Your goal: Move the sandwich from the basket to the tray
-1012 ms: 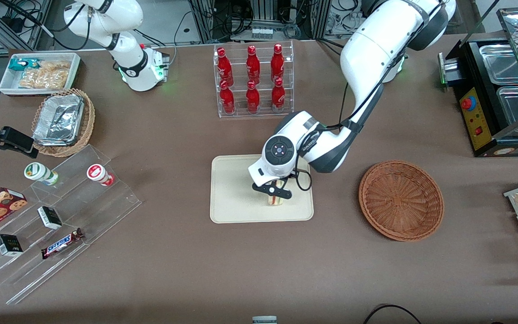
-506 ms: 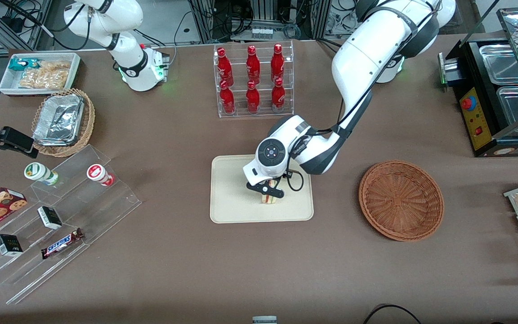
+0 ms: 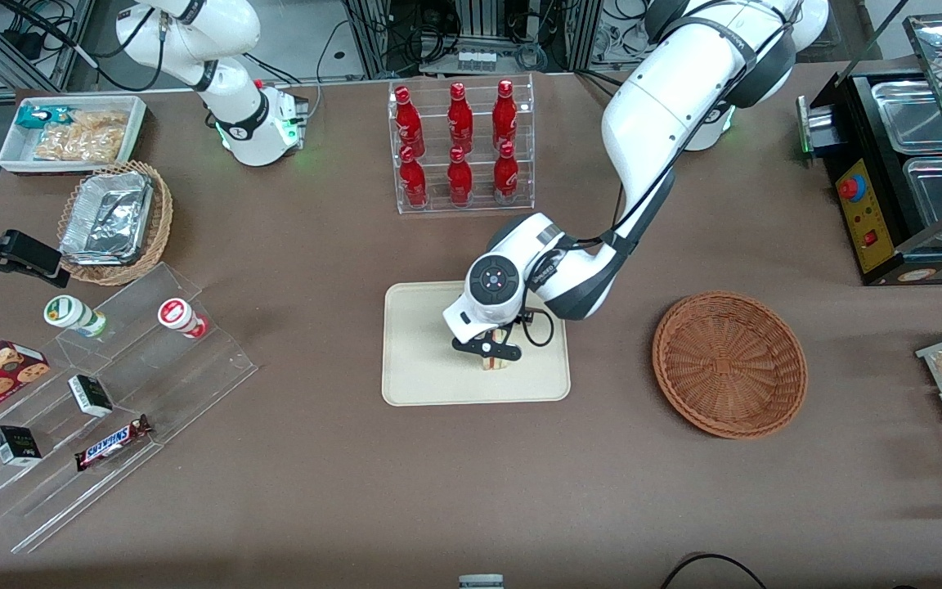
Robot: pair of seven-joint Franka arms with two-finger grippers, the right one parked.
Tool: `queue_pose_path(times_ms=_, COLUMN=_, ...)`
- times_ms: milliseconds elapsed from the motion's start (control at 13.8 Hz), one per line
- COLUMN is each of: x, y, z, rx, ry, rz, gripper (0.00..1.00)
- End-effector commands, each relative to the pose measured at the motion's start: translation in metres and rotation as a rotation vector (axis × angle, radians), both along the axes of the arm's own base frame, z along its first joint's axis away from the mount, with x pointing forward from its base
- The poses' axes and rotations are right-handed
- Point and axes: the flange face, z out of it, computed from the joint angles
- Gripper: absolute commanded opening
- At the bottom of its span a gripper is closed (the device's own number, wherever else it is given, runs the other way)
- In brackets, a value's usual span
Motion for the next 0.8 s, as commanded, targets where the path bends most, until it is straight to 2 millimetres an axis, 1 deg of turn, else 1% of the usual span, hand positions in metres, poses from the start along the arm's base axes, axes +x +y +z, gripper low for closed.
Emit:
queue_pose_path(times_ms=0, x=0.004, y=-0.003, z=0.009, rx=0.009, ry=-0.024, rz=0.015, gripper=1.00)
queue_pose_path(times_ms=217, x=0.006, y=-0.002, z=0.015, rx=0.010, ry=-0.031, rz=0.016, gripper=1.00)
queue_pose_path(times_ms=361, x=0.007, y=0.001, z=0.035, rx=0.021, ry=-0.033, rz=0.017, gripper=1.00)
queue_pose_path(times_ms=434, x=0.007, y=0.006, z=0.057, rx=0.042, ry=-0.033, rz=0.024, gripper=1.00)
queue_pose_path(times_ms=506, x=0.010, y=0.014, z=0.091, rx=0.067, ry=-0.037, rz=0.041, gripper=1.00)
queue_pose_path(times_ms=578, x=0.012, y=0.029, z=0.122, rx=0.107, ry=-0.032, rz=0.052, gripper=1.00)
queue_pose_path(times_ms=651, x=0.015, y=0.049, z=0.159, rx=0.146, ry=-0.035, rz=0.073, gripper=1.00)
queue_pose_path(times_ms=723, x=0.018, y=0.072, z=0.193, rx=0.179, ry=-0.039, rz=0.102, gripper=1.00)
